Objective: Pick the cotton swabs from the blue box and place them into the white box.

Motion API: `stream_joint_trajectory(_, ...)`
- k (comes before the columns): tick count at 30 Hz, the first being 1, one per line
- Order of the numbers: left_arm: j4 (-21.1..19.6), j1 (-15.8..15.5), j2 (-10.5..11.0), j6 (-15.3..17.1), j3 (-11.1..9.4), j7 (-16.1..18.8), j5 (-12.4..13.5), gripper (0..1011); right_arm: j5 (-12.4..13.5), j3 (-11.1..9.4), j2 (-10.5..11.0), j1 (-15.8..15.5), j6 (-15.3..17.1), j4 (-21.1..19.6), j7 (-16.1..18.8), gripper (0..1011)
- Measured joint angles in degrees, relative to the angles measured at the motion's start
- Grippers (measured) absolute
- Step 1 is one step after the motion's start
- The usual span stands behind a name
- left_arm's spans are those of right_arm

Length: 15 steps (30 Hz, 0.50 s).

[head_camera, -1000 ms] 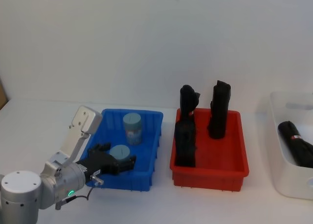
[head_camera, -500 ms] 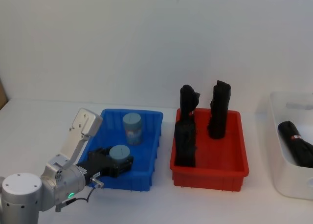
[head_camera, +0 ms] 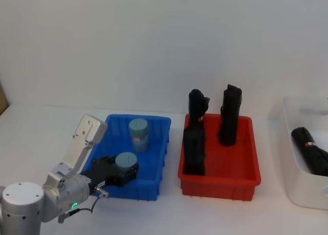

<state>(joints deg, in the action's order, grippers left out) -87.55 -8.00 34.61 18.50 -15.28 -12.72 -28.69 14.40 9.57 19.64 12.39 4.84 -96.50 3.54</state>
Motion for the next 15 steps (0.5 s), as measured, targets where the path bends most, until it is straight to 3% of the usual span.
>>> stream_joint_trajectory(9, -0.37, 0.04, -0.02, -0.54, -0.01, 0.11, 0.28, 669, 0.0, 0.0, 0.0, 0.0, 0.0, 0.0, 0.0, 1002)
stream_joint_trajectory(15, -1.93, 0.11, 0.07, -2.64, 0.17, 0.41, 0.8, 669, 0.0, 0.0, 0.0, 0.0, 0.0, 0.0, 0.0, 1002)
